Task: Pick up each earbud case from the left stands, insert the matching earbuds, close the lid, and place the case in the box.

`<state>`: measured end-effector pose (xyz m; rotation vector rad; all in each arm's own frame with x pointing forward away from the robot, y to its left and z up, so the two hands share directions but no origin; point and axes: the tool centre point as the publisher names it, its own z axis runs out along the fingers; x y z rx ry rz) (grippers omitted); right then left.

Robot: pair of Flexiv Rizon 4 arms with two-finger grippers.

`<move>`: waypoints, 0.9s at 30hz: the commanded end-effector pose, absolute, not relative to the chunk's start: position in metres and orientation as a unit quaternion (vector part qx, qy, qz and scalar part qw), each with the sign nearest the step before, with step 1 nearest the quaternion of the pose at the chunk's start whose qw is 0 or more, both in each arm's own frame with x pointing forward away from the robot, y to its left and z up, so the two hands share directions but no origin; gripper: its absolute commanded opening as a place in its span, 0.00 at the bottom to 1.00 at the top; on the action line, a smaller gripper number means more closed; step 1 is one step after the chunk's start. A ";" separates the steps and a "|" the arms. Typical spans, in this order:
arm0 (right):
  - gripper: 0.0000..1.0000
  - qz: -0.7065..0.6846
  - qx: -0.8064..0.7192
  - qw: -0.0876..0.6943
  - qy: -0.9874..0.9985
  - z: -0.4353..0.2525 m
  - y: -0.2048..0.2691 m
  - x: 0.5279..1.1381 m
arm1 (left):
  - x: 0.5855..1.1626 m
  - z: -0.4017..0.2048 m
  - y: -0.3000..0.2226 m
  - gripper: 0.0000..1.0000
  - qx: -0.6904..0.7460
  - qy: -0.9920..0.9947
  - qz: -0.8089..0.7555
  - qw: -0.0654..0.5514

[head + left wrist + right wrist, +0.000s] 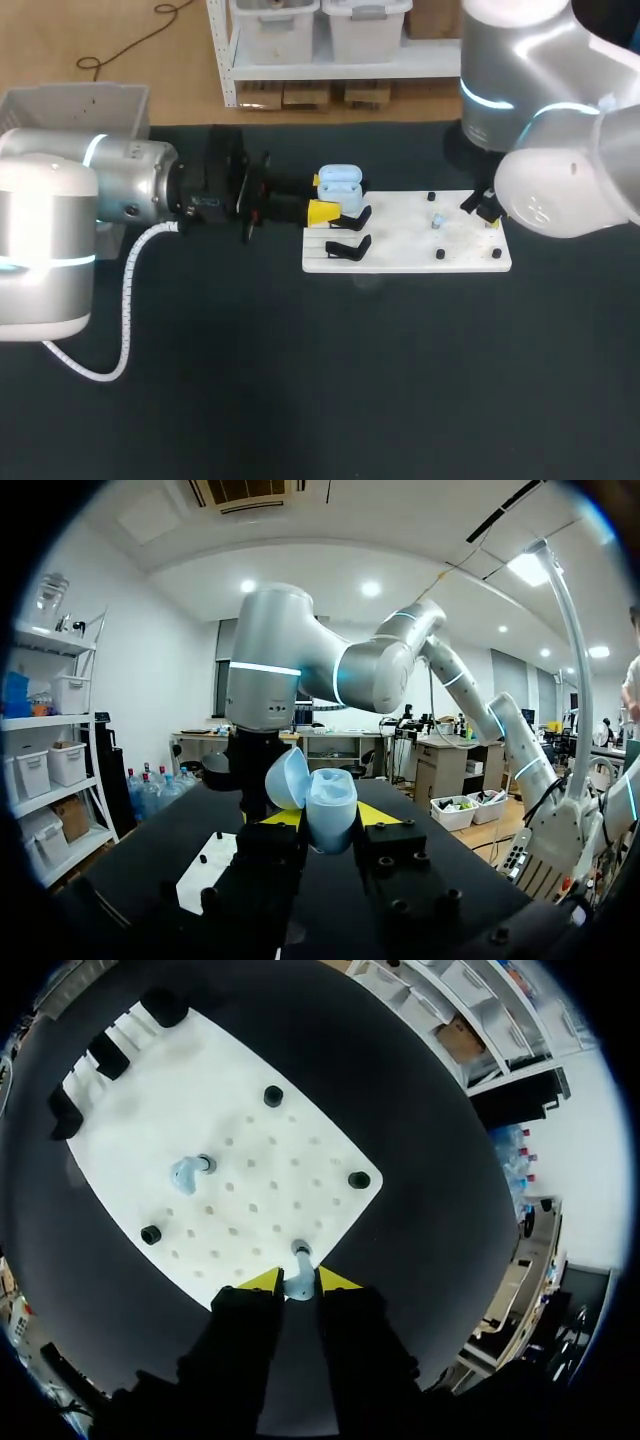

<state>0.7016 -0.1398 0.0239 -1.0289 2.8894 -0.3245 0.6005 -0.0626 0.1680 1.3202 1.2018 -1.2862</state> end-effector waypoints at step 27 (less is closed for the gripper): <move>0.00 -0.042 -0.083 -0.016 0.996 0.206 -0.052 0.582 | 0.600 0.168 -0.062 0.00 0.535 0.487 -0.521 0.454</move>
